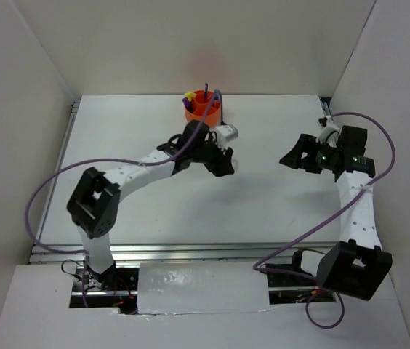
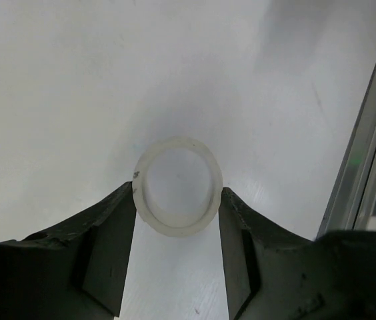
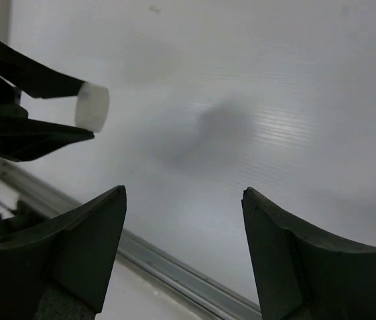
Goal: Sort the stationery into containers
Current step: Grab a piece of stationery with the left arm, then pass the stationery from the left arm to the right
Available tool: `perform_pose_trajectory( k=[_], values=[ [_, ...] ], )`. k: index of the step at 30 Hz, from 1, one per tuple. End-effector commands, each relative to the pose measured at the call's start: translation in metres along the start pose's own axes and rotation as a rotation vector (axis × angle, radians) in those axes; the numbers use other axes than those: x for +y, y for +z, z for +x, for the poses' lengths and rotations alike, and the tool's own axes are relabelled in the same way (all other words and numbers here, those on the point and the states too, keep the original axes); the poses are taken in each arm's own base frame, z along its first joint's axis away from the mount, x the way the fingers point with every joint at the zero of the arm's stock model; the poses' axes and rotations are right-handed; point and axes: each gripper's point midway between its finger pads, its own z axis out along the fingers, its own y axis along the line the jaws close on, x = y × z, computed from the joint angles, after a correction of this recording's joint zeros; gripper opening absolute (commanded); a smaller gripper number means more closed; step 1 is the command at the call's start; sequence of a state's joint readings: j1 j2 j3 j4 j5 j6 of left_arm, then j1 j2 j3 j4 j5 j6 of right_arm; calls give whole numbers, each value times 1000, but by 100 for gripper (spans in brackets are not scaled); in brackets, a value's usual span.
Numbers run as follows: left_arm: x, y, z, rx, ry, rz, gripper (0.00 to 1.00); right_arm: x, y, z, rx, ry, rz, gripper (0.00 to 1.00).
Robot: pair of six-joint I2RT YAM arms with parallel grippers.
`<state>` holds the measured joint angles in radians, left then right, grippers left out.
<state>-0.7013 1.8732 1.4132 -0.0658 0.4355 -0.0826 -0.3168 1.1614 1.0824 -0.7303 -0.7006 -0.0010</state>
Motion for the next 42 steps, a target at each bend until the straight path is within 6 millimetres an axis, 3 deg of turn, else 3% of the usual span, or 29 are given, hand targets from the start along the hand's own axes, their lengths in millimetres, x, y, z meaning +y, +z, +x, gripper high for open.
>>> perform_pose_trajectory(
  k=[1,4,7,13,20,26,32,38,42],
  values=[
    [-31,-46,-66,-188,105,36,33,60,6,-9,54,75,-221,77],
    [-26,-72,-67,-185,197,-53,33,100,19,-11,117,95,-361,77],
    [-24,-86,-55,-159,229,-96,33,141,28,-13,159,80,-489,77],
    [-34,-110,-56,-159,298,-119,31,192,34,-6,238,-8,-624,76],
    [-37,-115,-59,-173,295,-137,29,203,50,16,318,-23,-627,75],
    [-44,-118,-63,-176,322,-127,29,197,65,18,342,9,-598,74],
    [-46,-119,-66,-186,324,-132,29,208,66,13,360,13,-644,63],
    [-44,-121,-68,-191,329,-145,31,214,66,23,410,18,-688,51],
    [-43,-122,-67,-191,333,-154,31,216,67,29,437,28,-697,51]
  ],
)
